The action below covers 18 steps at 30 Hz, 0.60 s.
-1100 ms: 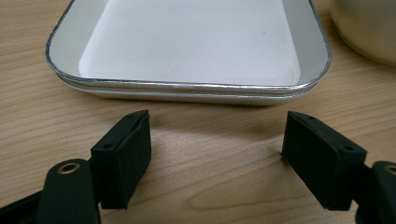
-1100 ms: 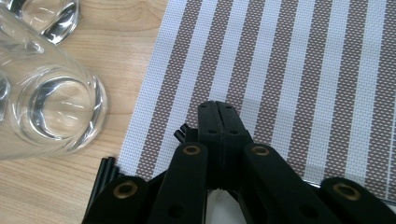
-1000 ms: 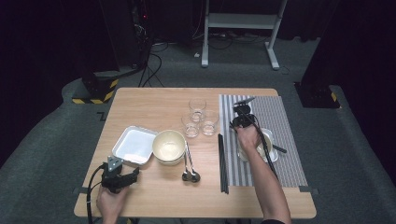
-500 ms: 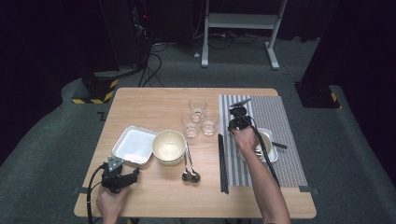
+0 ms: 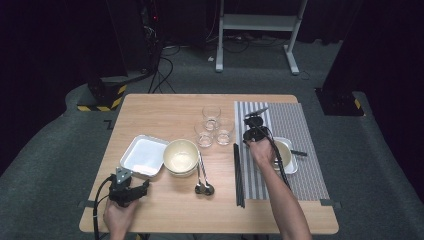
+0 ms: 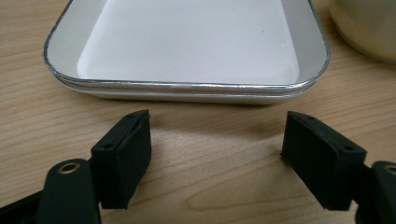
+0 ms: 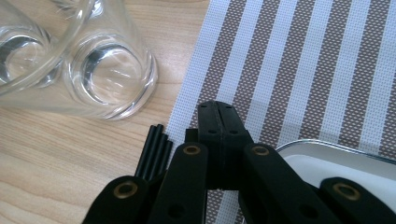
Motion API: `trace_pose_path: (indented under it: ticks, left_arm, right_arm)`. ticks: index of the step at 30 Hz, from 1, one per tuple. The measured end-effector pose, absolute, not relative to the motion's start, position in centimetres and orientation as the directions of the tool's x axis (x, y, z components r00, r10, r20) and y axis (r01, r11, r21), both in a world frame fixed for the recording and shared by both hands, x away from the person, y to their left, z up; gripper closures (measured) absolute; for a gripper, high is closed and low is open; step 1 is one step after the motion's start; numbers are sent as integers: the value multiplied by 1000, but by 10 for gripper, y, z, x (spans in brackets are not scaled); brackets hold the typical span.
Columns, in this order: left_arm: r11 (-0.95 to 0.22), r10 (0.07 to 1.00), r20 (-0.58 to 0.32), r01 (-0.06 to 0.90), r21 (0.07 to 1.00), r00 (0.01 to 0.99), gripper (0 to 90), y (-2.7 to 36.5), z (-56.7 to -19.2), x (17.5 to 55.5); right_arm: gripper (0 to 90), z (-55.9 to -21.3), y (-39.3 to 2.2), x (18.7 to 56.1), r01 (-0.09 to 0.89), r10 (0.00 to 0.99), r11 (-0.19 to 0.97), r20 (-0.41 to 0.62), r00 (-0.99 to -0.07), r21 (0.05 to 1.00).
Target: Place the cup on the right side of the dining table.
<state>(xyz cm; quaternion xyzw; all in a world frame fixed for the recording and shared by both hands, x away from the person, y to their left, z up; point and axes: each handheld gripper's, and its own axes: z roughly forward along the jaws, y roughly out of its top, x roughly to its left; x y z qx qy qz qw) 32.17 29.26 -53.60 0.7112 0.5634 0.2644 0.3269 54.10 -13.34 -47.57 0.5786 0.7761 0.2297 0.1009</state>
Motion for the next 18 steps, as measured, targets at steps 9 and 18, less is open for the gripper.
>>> trace_pose_path:
  ticks: [9,18]
  left_arm:
    - [-154,974,10,628,763,226,241,292,-536,322]
    - [-153,974,9,628,763,226,241,292,-536,322]
  right_arm:
    - [900,-474,-133,533,847,941,225,120,-318,482]
    - [900,-474,-134,535,846,948,214,105,-301,488]
